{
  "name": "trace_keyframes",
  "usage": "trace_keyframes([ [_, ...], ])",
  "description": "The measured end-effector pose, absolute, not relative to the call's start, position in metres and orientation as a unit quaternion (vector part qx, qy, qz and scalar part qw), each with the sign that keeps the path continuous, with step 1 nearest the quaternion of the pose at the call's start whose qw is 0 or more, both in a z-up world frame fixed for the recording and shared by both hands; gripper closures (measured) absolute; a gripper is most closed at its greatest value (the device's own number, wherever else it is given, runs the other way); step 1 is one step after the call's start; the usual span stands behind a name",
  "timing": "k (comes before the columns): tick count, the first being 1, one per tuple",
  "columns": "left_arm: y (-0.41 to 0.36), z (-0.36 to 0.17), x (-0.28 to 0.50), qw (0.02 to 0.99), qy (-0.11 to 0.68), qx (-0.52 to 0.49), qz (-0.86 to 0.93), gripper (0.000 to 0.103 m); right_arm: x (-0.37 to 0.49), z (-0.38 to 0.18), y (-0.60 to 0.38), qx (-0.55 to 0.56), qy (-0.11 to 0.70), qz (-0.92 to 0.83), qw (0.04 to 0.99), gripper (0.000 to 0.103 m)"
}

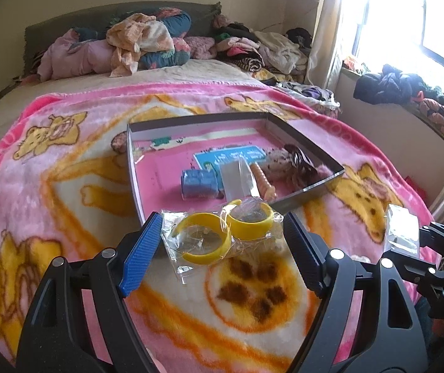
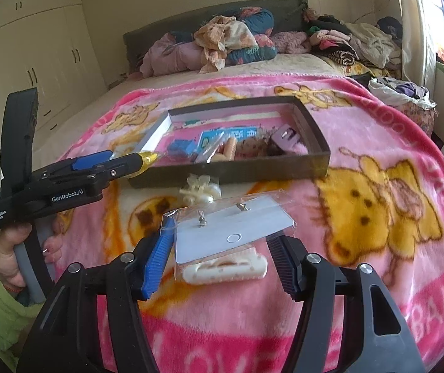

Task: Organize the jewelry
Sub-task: 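Carry the bangles bag and earring card into the tray and open both tools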

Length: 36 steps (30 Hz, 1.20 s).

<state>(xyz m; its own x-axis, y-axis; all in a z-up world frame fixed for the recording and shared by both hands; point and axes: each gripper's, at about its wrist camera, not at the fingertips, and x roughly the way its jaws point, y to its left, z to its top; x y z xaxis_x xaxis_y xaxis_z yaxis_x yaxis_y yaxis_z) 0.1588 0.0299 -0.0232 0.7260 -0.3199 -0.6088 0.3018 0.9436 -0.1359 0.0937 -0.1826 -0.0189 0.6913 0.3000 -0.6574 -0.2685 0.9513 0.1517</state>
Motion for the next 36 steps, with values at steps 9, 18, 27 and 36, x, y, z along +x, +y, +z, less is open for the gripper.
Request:
trace_keyframes([
  [9, 0.030, -0.017, 0.179, 0.934, 0.318, -0.020, -0.162, 0.033, 0.127, -0.005, -0.184, 0.015, 0.345, 0.149, 0.927, 0.045],
  [18, 0.025, -0.019, 0.211, 0.936, 0.318, -0.020, -0.148, 0.033, 0.175, -0.007, -0.187, 0.010, 0.349, 0.140, 0.926, 0.045],
  [27, 0.028, -0.024, 0.243, 0.935, 0.328, -0.023, -0.131, 0.033, 0.217, -0.017, -0.176, -0.009, 0.359, 0.145, 0.922, 0.045],
  [36, 0.033, -0.032, 0.268, 0.932, 0.344, -0.014, -0.117, 0.033, 0.249, -0.037, -0.152, -0.039, 0.380, 0.156, 0.911, 0.044],
])
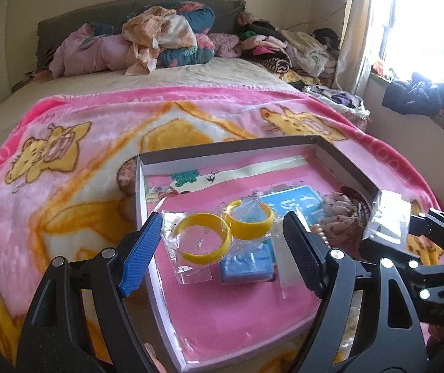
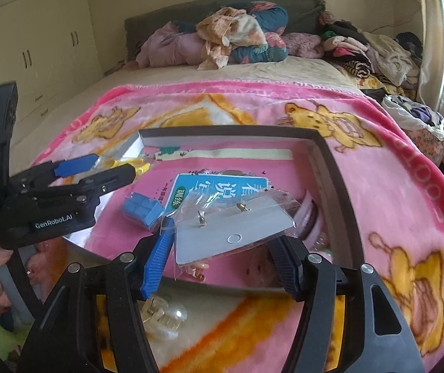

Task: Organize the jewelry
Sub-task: 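Carry the bangles bag and earring card into the tray and open both tools, then withdraw both tools toward the cloud clip and bagged pearl clip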

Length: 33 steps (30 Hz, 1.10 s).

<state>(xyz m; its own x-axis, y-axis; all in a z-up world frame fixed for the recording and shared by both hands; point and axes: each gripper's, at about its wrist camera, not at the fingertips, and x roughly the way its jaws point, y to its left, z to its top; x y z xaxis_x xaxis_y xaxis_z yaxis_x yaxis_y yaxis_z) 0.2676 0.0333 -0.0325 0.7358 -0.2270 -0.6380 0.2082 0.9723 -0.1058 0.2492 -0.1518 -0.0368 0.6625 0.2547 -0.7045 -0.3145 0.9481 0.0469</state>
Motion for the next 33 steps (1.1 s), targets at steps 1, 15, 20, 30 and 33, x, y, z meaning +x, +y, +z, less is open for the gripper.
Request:
trace_keyframes([
  [1, 0.034, -0.034, 0.270, 0.931, 0.346, -0.013, -0.115, 0.033, 0.251, -0.040, -0.150, -0.045, 0.383, 0.154, 0.910, 0.043],
  [15, 0.034, -0.047, 0.279, 0.926, 0.360, -0.010, -0.116, 0.032, 0.247, -0.057, -0.154, -0.049, 0.390, 0.151, 0.907, 0.032],
  [20, 0.031, -0.046, 0.276, 0.927, 0.355, -0.006, -0.117, 0.028, 0.232, -0.050, -0.165, -0.032, 0.378, 0.156, 0.912, 0.028],
  [30, 0.028, -0.035, 0.255, 0.936, 0.331, -0.007, -0.121, 0.017, 0.193, -0.038, -0.186, -0.008, 0.360, 0.147, 0.921, 0.024],
  [33, 0.026, -0.032, 0.247, 0.937, 0.326, -0.007, -0.124, 0.016, 0.181, -0.035, -0.191, 0.001, 0.358, 0.146, 0.922, 0.024],
])
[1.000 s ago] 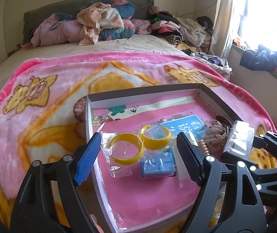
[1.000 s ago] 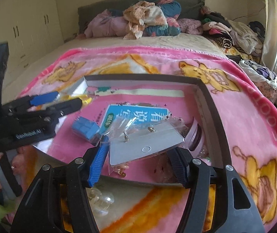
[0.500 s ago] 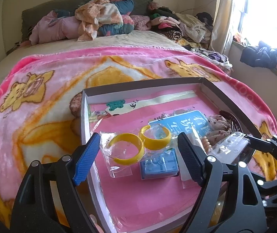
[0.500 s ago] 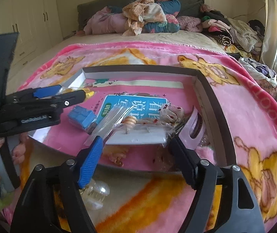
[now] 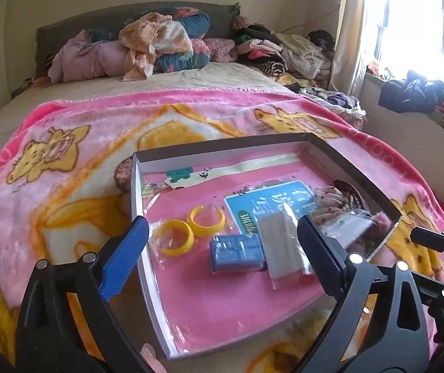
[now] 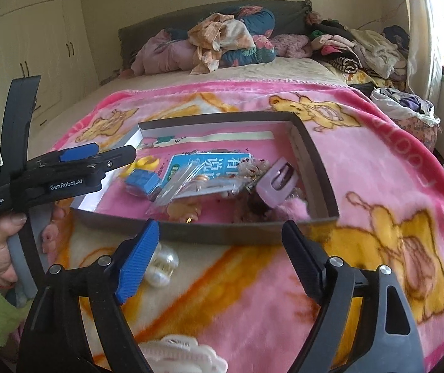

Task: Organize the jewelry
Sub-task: 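Withdraw both tools toward the cloud clip and bagged pearl clip, then grasp the bagged pearl clip with the left tool while the right tool grasps the white cloud claw clip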

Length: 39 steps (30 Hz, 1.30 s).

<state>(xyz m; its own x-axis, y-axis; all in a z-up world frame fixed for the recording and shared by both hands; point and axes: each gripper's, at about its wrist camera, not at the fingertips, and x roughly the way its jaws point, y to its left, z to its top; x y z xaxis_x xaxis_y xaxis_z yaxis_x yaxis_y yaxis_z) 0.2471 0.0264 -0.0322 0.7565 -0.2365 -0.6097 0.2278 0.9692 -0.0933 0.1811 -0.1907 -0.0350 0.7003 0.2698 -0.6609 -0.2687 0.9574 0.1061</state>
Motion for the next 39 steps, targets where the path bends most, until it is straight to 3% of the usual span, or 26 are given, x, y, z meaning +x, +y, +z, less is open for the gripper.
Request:
trace_keyframes([
  [13, 0.021, -0.024, 0.199, 0.941, 0.309, -0.003, -0.139, 0.012, 0.133, -0.040, -0.195, 0.011, 0.367, 0.150, 0.918, 0.021],
  [36, 0.005, -0.046, 0.161, 0.922, 0.350, 0.015, -0.163, 0.012, 0.100, -0.084, -0.167, -0.020, 0.406, 0.161, 0.899, 0.020],
  [38, 0.000, -0.049, 0.160, 0.920, 0.354, 0.018, -0.167, 0.012, 0.101, -0.089, -0.168, -0.020, 0.407, 0.160, 0.899, 0.022],
  [39, -0.002, -0.051, 0.161, 0.918, 0.357, 0.020, -0.170, 0.012, 0.101, -0.090, -0.168, -0.022, 0.407, 0.156, 0.900, 0.027],
])
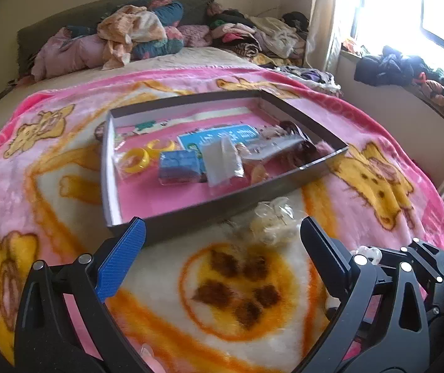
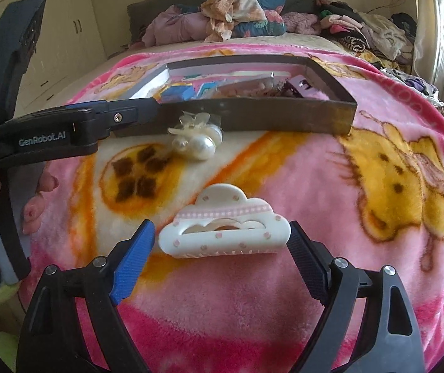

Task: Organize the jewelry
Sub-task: 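Grasp the bagged pearl clip with the left tool while the right tool grasps the white cloud claw clip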

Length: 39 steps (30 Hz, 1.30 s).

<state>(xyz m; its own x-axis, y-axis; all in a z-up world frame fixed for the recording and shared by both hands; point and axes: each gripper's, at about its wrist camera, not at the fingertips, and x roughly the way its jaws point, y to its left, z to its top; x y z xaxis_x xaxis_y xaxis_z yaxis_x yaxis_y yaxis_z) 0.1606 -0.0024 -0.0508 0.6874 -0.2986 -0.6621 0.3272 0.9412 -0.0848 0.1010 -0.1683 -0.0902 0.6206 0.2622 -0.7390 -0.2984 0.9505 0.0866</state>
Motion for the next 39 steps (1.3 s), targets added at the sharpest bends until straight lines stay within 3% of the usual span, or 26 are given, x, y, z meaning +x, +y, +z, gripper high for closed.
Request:
trace_keyframes([
  [11, -0.031, -0.069, 0.170, 0.903, 0.384, 0.017, -0.191, 0.012, 0.100, -0.084, -0.207, 0.003, 0.399, 0.104, 0.911, 0.031],
  [20, -0.047, -0.078, 0.181, 0.896, 0.400, 0.015, -0.193, 0.043, 0.096, -0.074, -0.236, 0.033, 0.386, 0.081, 0.918, 0.032],
  [23, -0.050, -0.080, 0.182, 0.893, 0.405, 0.020, -0.195, 0.063, 0.098, -0.069, -0.237, 0.037, 0.381, 0.082, 0.920, 0.032],
  [39, -0.033, -0.038, 0.171, 0.914, 0.355, 0.014, -0.198, 0.064, 0.107, -0.047, -0.227, 0.037, 0.361, 0.103, 0.926, 0.032],
])
